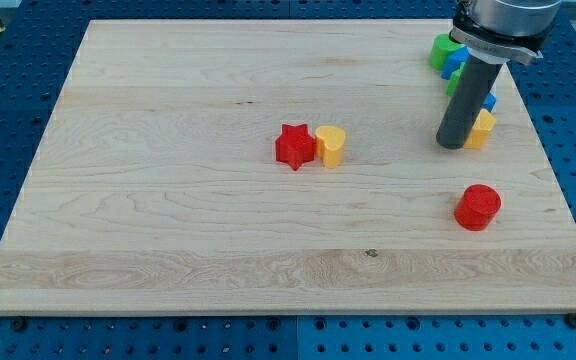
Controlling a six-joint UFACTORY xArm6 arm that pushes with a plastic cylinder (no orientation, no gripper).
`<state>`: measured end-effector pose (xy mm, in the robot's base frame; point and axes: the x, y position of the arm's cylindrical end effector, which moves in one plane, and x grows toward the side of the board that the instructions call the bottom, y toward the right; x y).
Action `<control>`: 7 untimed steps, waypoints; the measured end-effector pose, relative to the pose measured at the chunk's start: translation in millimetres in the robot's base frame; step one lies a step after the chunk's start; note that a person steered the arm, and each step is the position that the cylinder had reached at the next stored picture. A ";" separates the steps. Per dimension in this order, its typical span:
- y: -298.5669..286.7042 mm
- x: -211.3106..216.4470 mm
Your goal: Move red star along with yellow heart right a bit
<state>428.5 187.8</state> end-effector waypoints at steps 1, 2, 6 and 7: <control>-1.7 -0.3; -39.1 -22.5; -225.2 -9.1; -195.0 29.0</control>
<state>457.4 -7.2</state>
